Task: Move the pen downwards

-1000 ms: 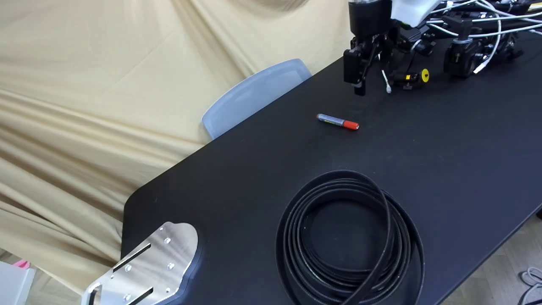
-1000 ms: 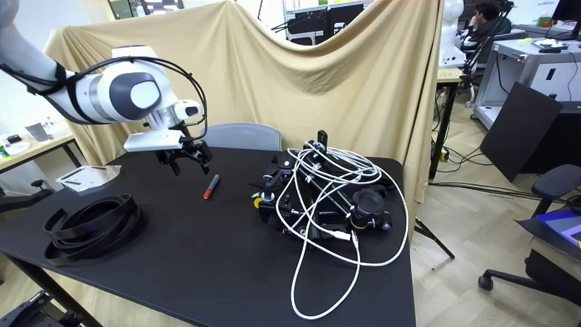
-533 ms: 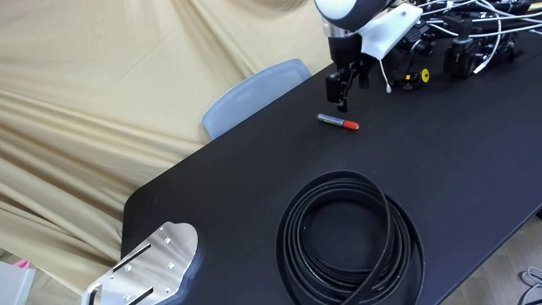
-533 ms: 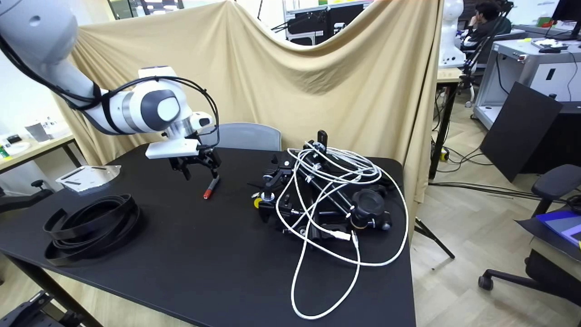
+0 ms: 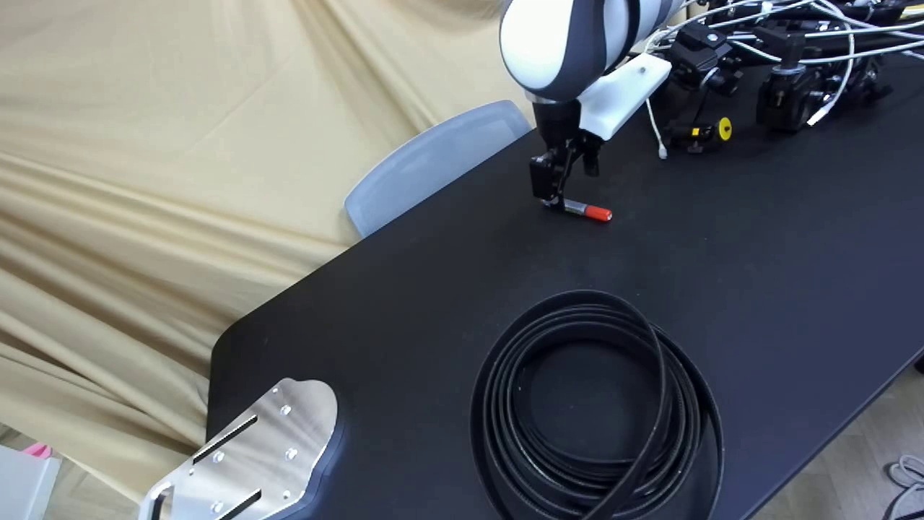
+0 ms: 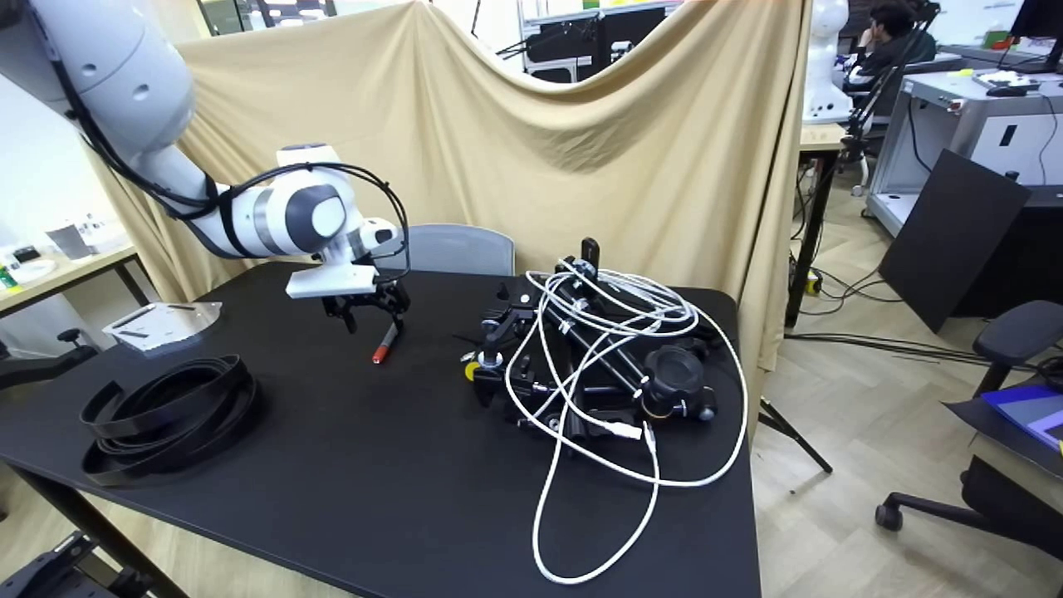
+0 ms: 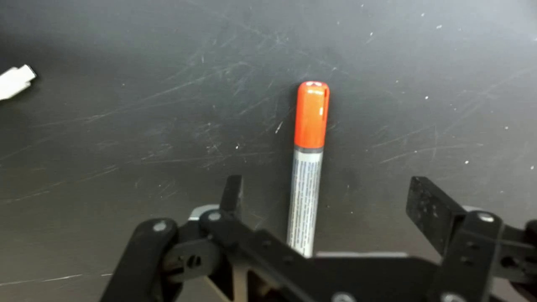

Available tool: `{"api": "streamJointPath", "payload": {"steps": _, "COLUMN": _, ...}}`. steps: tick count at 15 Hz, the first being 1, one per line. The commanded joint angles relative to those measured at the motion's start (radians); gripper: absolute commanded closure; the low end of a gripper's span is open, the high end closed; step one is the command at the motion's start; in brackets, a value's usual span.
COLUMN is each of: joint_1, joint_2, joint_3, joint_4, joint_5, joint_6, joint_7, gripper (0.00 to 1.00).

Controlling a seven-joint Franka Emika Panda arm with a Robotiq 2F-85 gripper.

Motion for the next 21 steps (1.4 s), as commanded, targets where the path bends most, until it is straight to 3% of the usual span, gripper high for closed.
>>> {"api": "streamJointPath", "payload": {"steps": 1, "joint_1": 0.01, "joint_2": 0.066, "joint_3": -0.006, "joint_4": 0.089, "joint_5": -0.006, "joint_6": -0.038, "joint_7": 0.019, "gripper": 0.0}}
{"api": "streamJointPath", "payload": {"steps": 2, "joint_1": 0.011, "joint_2": 0.076, "joint_3": -0.006, "joint_4": 0.1, "joint_5": -0.006, "joint_6": -0.039, "joint_7": 0.019, "gripper": 0.0}}
{"api": "streamJointPath", "payload": {"steps": 3, "joint_1": 0.012, "joint_2": 0.086, "joint_3": -0.006, "joint_4": 0.109, "joint_5": -0.006, "joint_6": -0.037, "joint_7": 0.02, "gripper": 0.25}}
{"api": "streamJointPath", "payload": {"steps": 5, "joint_1": 0.014, "joint_2": 0.102, "joint_3": -0.009, "joint_4": 0.127, "joint_5": -0.009, "joint_6": -0.038, "joint_7": 0.021, "gripper": 0.33}}
{"api": "streamJointPath", "payload": {"steps": 14, "joint_1": 0.014, "joint_2": 0.133, "joint_3": -0.014, "joint_4": 0.165, "joint_5": -0.009, "joint_6": -0.038, "joint_7": 0.021, "gripper": 0.97}}
{"api": "streamJointPath", "payload": {"steps": 21, "joint_1": 0.001, "joint_2": 0.03, "joint_3": -0.01, "joint_4": 0.091, "joint_5": -0.006, "joint_6": -0.068, "joint_7": 0.013, "gripper": 0.95}}
